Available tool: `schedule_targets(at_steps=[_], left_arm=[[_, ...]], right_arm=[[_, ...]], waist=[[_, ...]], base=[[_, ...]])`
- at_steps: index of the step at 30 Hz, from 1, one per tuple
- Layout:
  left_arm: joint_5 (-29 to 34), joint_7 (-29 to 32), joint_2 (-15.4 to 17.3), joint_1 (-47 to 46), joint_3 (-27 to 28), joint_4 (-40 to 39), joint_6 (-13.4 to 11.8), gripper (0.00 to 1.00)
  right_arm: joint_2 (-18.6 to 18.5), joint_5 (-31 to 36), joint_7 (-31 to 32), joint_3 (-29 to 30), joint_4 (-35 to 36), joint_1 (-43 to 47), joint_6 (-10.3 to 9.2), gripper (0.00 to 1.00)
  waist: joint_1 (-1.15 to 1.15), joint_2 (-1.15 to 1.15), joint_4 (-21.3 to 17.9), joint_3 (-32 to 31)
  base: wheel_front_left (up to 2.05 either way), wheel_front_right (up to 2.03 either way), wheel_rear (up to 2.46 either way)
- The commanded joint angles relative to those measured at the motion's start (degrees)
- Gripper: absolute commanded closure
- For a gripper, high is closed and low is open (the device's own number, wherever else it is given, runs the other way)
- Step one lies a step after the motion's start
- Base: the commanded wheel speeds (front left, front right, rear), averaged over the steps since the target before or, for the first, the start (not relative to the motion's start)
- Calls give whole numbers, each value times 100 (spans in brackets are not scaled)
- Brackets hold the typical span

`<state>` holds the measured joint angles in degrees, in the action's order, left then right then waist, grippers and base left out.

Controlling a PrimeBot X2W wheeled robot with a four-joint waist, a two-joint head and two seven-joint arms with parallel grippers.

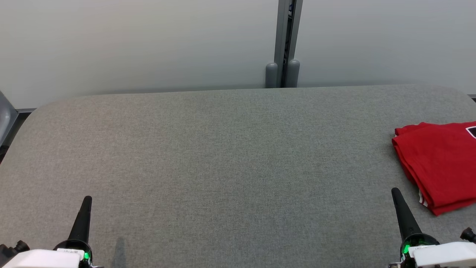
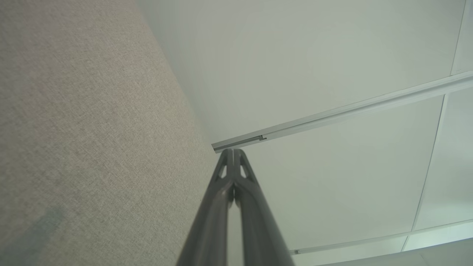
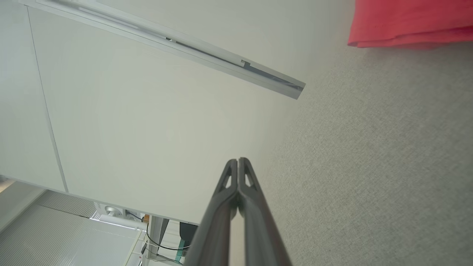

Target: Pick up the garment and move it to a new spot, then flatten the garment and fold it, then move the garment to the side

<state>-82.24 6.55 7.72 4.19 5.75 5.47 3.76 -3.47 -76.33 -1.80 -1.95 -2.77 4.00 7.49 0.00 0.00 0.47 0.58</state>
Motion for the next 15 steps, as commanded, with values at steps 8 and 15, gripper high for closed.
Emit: schedule_targets(at_steps=[8,15], left_arm=[[-345,161,-69,-170,208,-3,131,100],[-587,285,-146,-168,336,15,204,100]], right_arm=[[-21,-469,-38,-15,-42,-104,0,100],[-16,-776,-36,-43,-77,-123,0,100]], waist=[[0,0,-10,-10],[0,0,-18,-18]], base=[[0,0,0],[0,0,0]])
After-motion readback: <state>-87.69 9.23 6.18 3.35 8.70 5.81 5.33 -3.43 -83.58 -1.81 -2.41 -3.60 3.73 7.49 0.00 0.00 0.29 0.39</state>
